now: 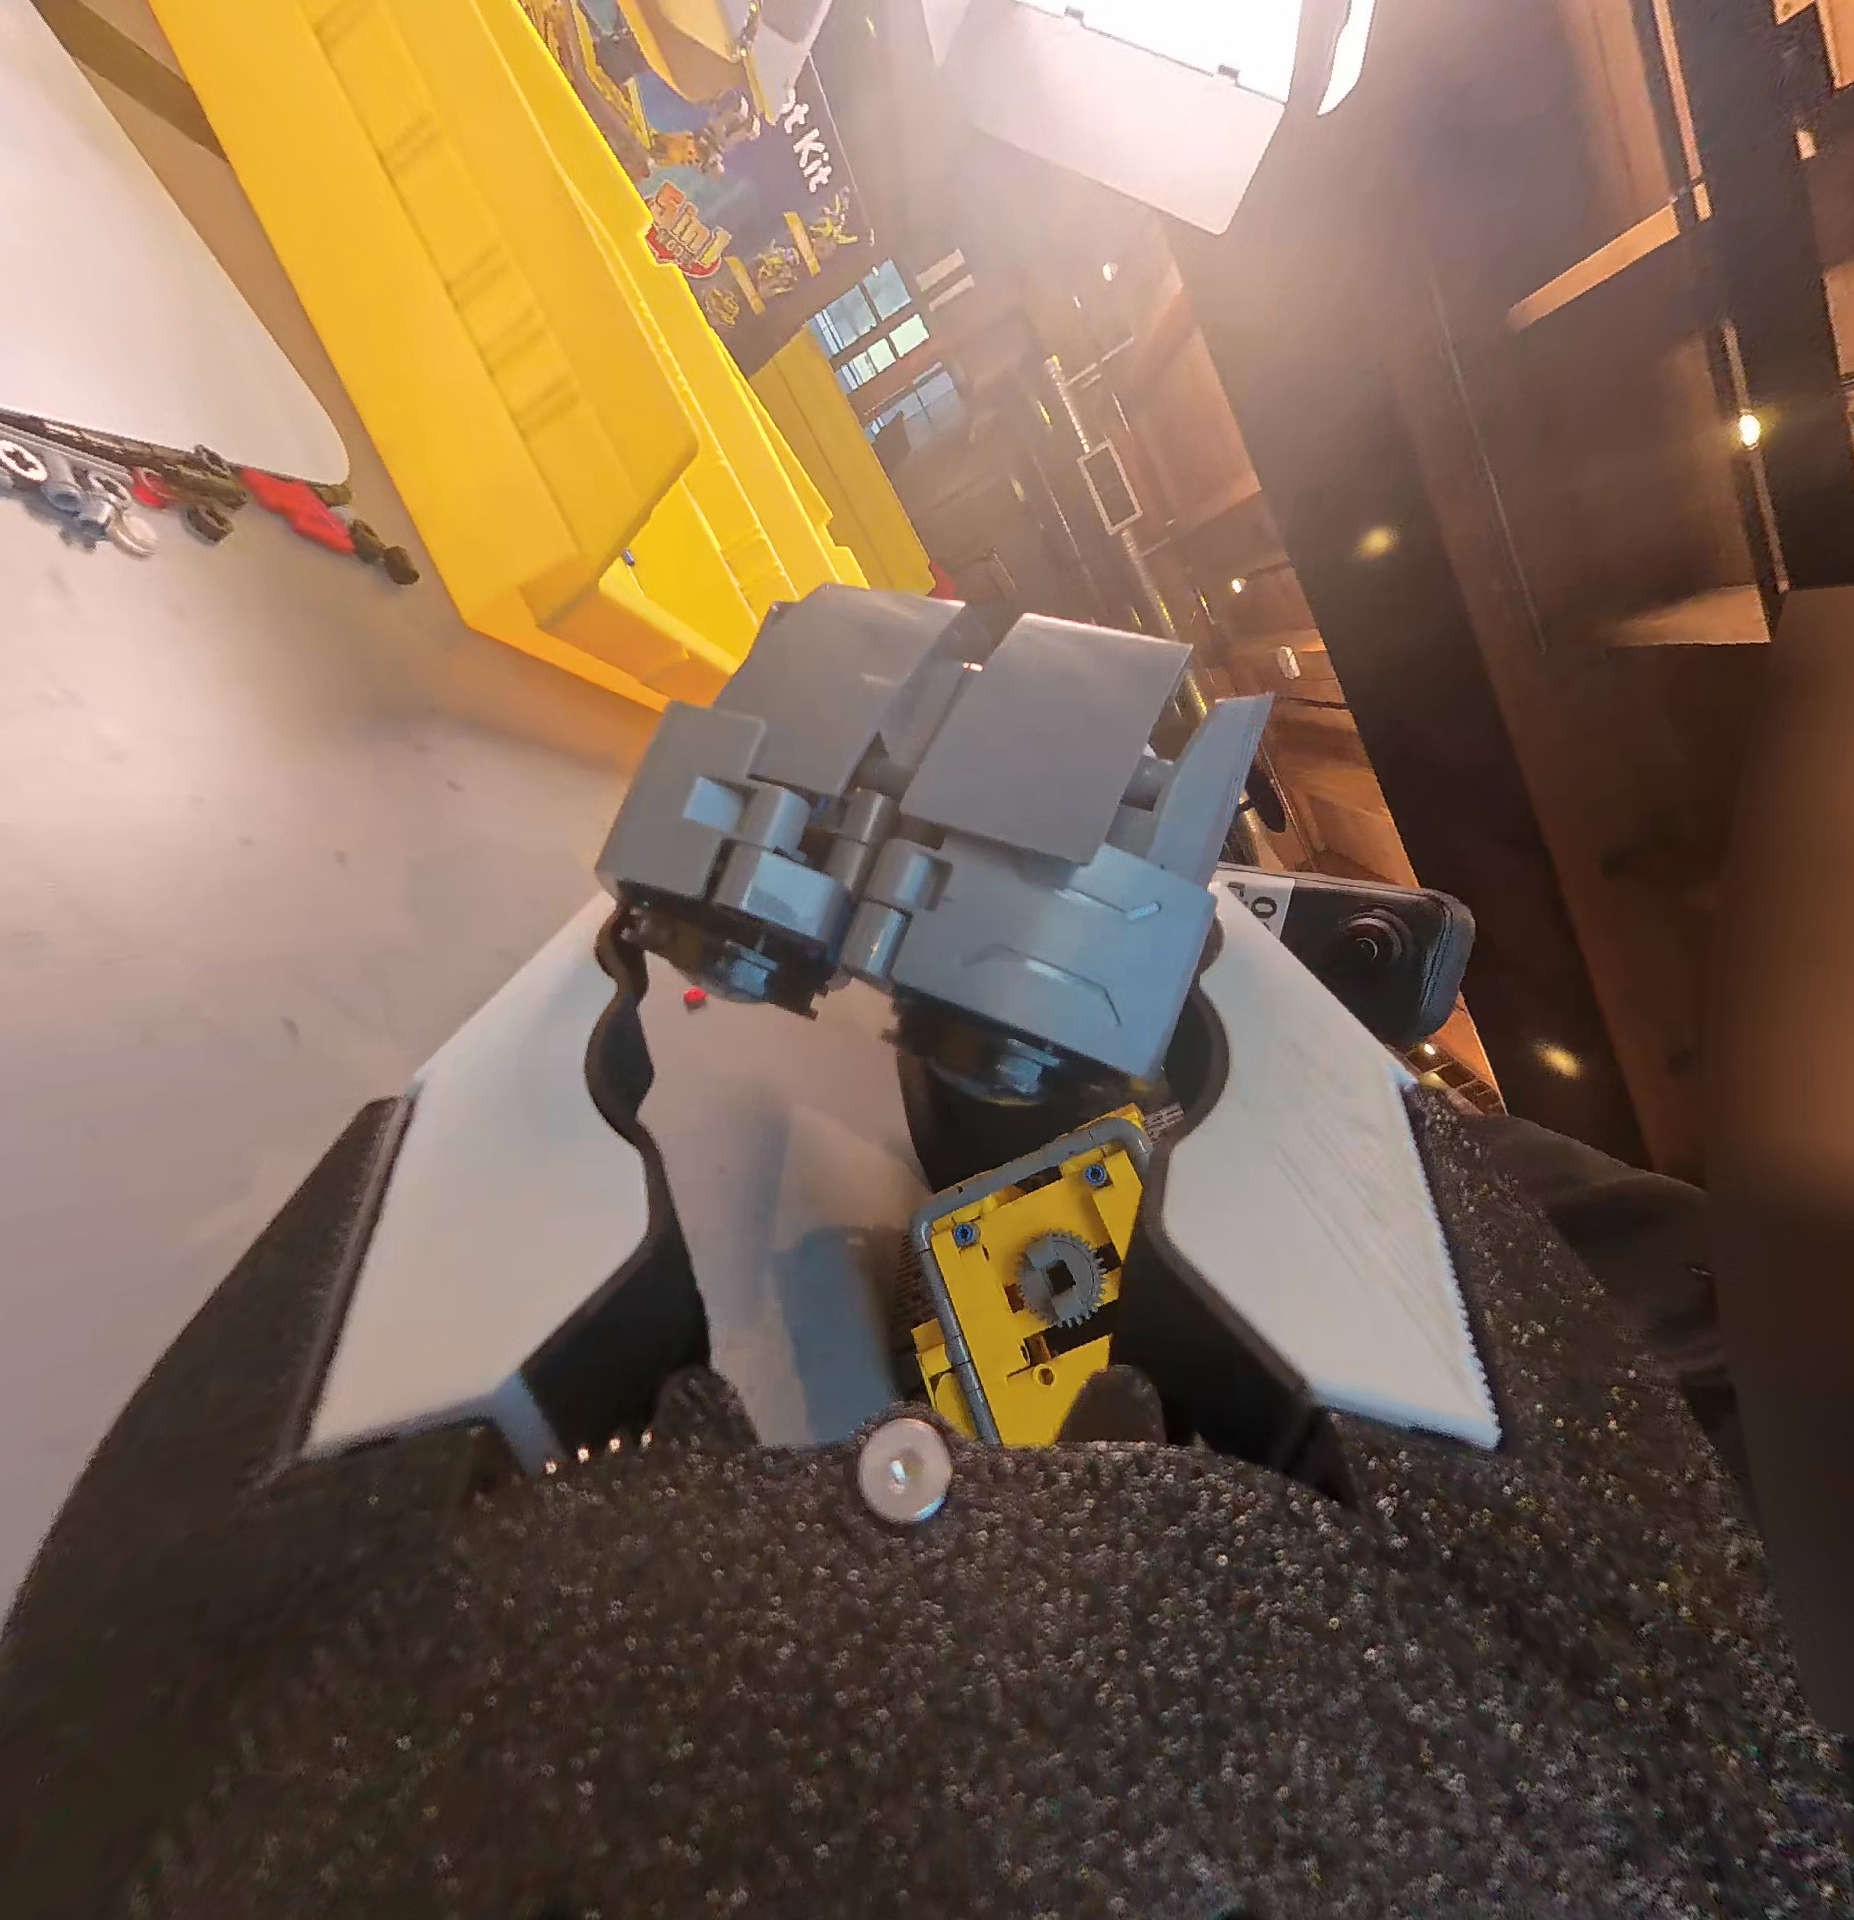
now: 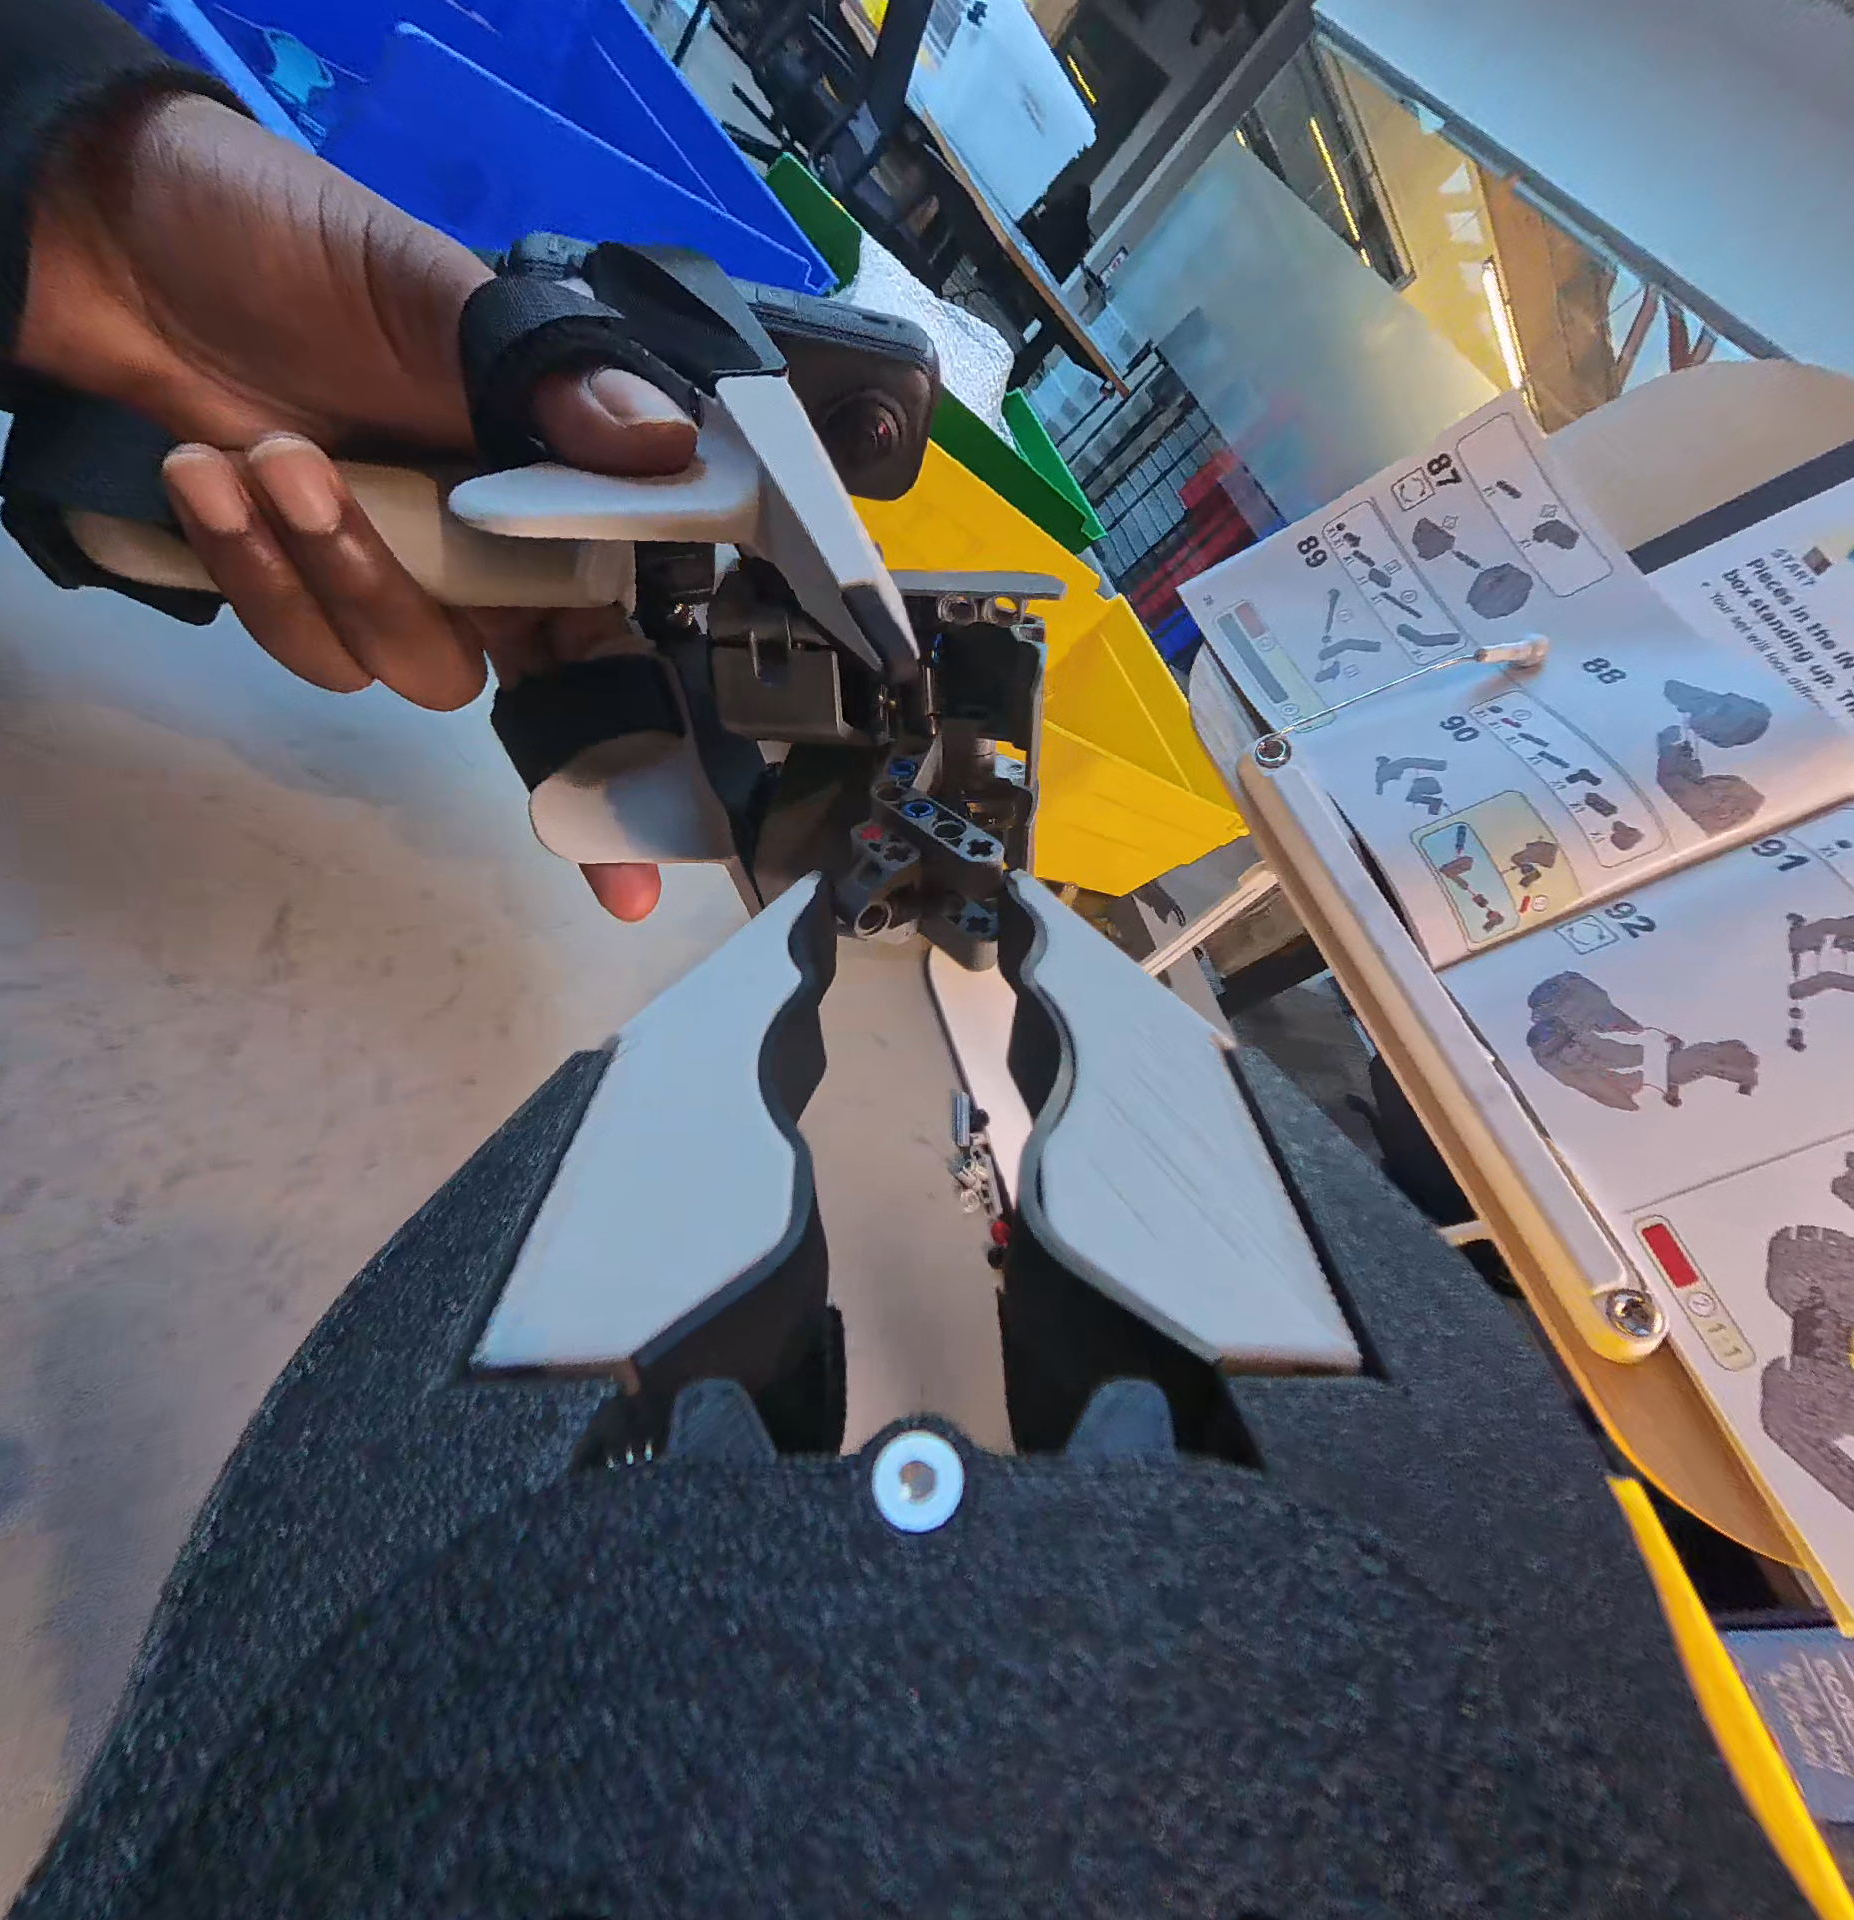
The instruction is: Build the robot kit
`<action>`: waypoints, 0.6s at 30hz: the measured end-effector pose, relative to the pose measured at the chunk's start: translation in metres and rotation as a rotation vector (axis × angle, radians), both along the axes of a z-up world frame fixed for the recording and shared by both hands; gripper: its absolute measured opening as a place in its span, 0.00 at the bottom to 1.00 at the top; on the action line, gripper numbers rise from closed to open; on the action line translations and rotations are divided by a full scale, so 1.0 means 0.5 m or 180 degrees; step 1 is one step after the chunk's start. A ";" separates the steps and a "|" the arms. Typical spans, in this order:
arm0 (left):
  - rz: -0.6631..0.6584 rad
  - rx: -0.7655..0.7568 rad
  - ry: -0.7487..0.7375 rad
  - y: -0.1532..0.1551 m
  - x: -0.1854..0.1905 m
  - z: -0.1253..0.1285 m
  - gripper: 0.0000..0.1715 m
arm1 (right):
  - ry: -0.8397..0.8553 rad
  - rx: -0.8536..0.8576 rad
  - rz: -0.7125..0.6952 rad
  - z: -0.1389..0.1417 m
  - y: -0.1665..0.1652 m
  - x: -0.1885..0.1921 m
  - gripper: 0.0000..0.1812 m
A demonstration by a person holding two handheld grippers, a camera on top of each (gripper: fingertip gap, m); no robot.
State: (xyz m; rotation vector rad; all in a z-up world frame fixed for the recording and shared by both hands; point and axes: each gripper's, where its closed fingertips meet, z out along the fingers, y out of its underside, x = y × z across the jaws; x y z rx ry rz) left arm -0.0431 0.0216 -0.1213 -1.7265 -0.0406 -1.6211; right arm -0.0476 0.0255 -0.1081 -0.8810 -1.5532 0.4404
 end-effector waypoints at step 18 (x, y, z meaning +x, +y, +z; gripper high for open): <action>0.0035 -0.0050 0.0256 0.006 -0.004 -0.026 0.58 | -0.0139 -0.0293 0.0114 -0.030 0.006 0.002 0.16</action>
